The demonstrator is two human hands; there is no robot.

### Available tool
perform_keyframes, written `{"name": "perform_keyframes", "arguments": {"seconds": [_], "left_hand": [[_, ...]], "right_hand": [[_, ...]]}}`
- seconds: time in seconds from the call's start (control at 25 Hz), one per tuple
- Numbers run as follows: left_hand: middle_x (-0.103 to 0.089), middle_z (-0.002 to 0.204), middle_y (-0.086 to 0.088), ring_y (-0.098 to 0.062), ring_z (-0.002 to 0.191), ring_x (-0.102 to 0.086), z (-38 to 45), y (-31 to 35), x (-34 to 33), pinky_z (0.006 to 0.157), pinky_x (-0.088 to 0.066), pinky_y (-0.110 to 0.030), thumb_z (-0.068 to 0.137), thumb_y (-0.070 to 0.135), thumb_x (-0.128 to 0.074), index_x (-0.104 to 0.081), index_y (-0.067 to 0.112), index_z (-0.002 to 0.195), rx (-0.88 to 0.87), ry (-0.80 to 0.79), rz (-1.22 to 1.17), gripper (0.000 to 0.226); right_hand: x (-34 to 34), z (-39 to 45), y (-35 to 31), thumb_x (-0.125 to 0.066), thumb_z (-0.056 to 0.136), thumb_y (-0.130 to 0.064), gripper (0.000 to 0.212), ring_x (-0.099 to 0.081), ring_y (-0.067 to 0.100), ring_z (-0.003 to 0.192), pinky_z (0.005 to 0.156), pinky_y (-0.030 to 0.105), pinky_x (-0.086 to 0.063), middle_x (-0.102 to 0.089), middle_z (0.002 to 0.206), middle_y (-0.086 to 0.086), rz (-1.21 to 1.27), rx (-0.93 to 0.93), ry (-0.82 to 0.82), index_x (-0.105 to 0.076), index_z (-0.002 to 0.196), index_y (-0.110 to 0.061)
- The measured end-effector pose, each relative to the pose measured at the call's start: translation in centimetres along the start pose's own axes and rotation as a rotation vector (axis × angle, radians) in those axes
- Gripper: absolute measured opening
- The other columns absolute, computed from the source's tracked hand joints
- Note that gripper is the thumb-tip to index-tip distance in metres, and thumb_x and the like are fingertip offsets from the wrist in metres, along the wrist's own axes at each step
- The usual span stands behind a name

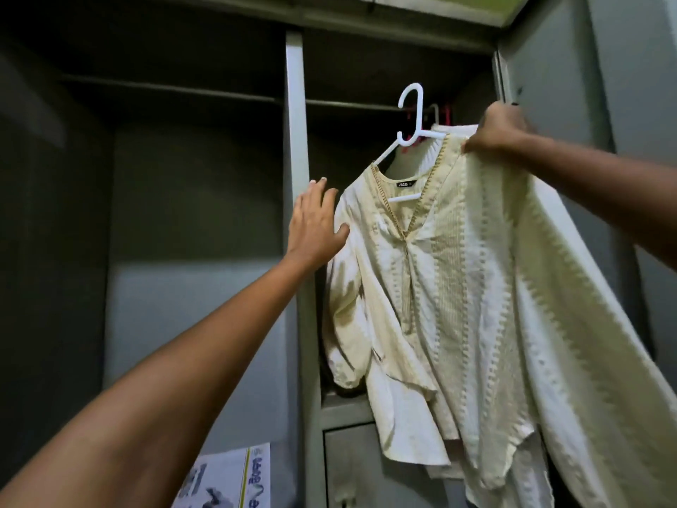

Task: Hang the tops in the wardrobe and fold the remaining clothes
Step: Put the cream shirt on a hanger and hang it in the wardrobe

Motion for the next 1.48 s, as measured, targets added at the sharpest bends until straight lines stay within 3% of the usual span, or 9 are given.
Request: {"name": "perform_keyframes", "arguments": {"seconds": [0.16, 0.32, 0.44, 0.6, 0.84, 1.24, 1.48], "left_hand": [[-0.012, 0.157, -0.009, -0.024, 0.146, -0.005, 5.3, -0.7, 1.0, 0.117, -0.004, -0.038, 0.091, 0.039, -0.051, -0.024, 0.012, 0.146, -0.055, 0.062, 0.118, 0.067], [-0.002, 0.158, -0.011, -0.026, 0.146, 0.004, 9.1, -1.4, 0.7, 0.118, 0.0, -0.041, 0.092, 0.044, -0.044, -0.013, 0.011, 0.149, -0.009, 0.052, 0.257, 0.072], [0.002, 0.158, -0.011, -0.028, 0.145, 0.009, 9.2, -1.8, -0.5, 0.116, 0.006, -0.044, 0.093, 0.049, -0.038, -0.009, 0.012, 0.15, -0.012, 0.063, 0.442, 0.074], [0.002, 0.158, -0.011, -0.028, 0.145, 0.009, 9.0, -1.9, -0.8, 0.116, 0.005, -0.045, 0.093, 0.051, -0.036, -0.007, 0.014, 0.15, -0.012, 0.133, 0.5, 0.074], [0.004, 0.158, -0.011, -0.029, 0.145, 0.009, 9.1, -1.9, -1.2, 0.117, 0.001, -0.047, 0.092, 0.053, -0.036, -0.013, 0.014, 0.149, -0.005, 0.174, 0.613, 0.073], [-0.01, 0.158, -0.01, -0.028, 0.145, 0.008, 9.2, -1.9, -1.3, 0.116, 0.002, -0.047, 0.09, 0.053, -0.038, -0.025, 0.012, 0.145, 0.006, 0.202, 0.662, 0.07], [-0.022, 0.154, -0.01, -0.03, 0.145, 0.006, 9.4, -1.9, -1.5, 0.116, 0.0, -0.049, 0.089, 0.053, -0.04, -0.037, 0.01, 0.138, 0.001, 0.176, 0.696, 0.065]], "right_hand": [[-1.3, 3.2, -2.2, -0.059, 0.089, -0.014, 0.01, -0.048, 0.027, 0.08, 0.067, 0.031, -0.039, -0.049, 0.087, 0.014, -0.046, -0.004, 0.067, -0.055, 0.086, -0.005], [-2.6, 6.2, -3.1, -0.057, 0.089, -0.013, 0.008, -0.048, 0.027, 0.08, 0.066, 0.03, -0.036, -0.05, 0.086, 0.013, -0.047, 0.003, 0.133, -0.057, 0.088, -0.005], [-4.2, 7.9, -2.8, -0.058, 0.088, -0.011, 0.016, -0.058, 0.032, 0.092, 0.068, 0.03, -0.038, -0.051, 0.088, 0.014, -0.025, -0.007, 0.145, -0.063, 0.099, -0.001], [-7.3, 10.1, -1.7, -0.056, 0.088, -0.008, 0.017, -0.058, 0.035, 0.104, 0.072, 0.031, -0.038, -0.051, 0.091, 0.014, -0.003, 0.013, 0.159, -0.063, 0.101, -0.001], [-10.7, 14.3, -1.2, -0.054, 0.09, -0.01, 0.021, -0.057, 0.034, 0.109, 0.076, 0.032, -0.04, -0.06, 0.115, 0.017, 0.076, 0.007, 0.174, -0.063, 0.108, -0.003], [-14.9, 18.3, -0.1, -0.057, 0.089, -0.007, 0.034, -0.052, 0.034, 0.119, 0.094, 0.035, -0.043, -0.055, 0.127, 0.019, 0.125, -0.023, 0.116, -0.054, 0.122, 0.002], [-14.2, 19.0, 0.9, -0.059, 0.087, -0.008, 0.037, -0.053, 0.034, 0.118, 0.092, 0.036, -0.044, -0.055, 0.125, 0.02, 0.005, 0.006, 0.092, -0.054, 0.123, 0.0]]}}
Point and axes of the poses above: each hand's wrist, its own z-axis towards the middle knuckle, its own x-axis out of the back of the hand, y = z × x, the point moved 9 cm from there along z, towards the middle knuckle
